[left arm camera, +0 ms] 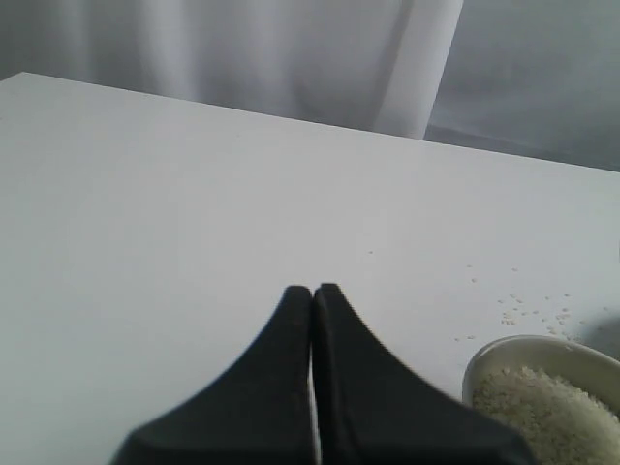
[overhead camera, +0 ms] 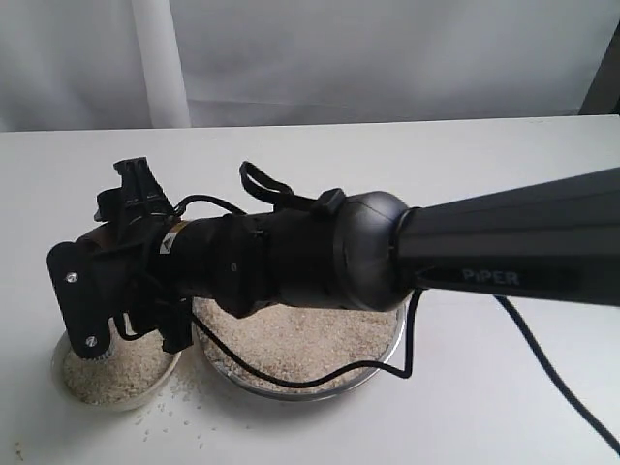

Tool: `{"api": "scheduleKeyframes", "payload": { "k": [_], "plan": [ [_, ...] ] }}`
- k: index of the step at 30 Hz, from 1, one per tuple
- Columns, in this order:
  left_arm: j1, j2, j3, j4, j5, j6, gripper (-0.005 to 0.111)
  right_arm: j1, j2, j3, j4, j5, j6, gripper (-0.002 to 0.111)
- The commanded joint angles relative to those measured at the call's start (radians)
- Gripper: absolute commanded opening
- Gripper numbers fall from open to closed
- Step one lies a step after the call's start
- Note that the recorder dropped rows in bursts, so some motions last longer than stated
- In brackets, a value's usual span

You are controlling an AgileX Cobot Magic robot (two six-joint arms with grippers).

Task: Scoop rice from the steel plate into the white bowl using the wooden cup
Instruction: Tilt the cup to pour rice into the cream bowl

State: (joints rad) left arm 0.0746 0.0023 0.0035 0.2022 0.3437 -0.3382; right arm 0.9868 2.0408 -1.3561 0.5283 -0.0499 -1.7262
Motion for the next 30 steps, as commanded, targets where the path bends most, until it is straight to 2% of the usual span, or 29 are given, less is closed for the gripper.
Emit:
{"api": "scheduleKeyframes", "payload": {
  "k": [1, 30],
  "plan": [
    [-0.005, -0.002, -0.004, -0.006, -0.006, -0.001, 0.000, 0.015, 0.024, -0.008, -0.063, -0.090, -0.044, 0.000],
    [-0.005, -0.002, -0.004, -0.006, -0.006, -0.001, 0.000, 0.016, 0.081, -0.008, -0.388, -0.190, -0.090, 0.000]
  ]
}}
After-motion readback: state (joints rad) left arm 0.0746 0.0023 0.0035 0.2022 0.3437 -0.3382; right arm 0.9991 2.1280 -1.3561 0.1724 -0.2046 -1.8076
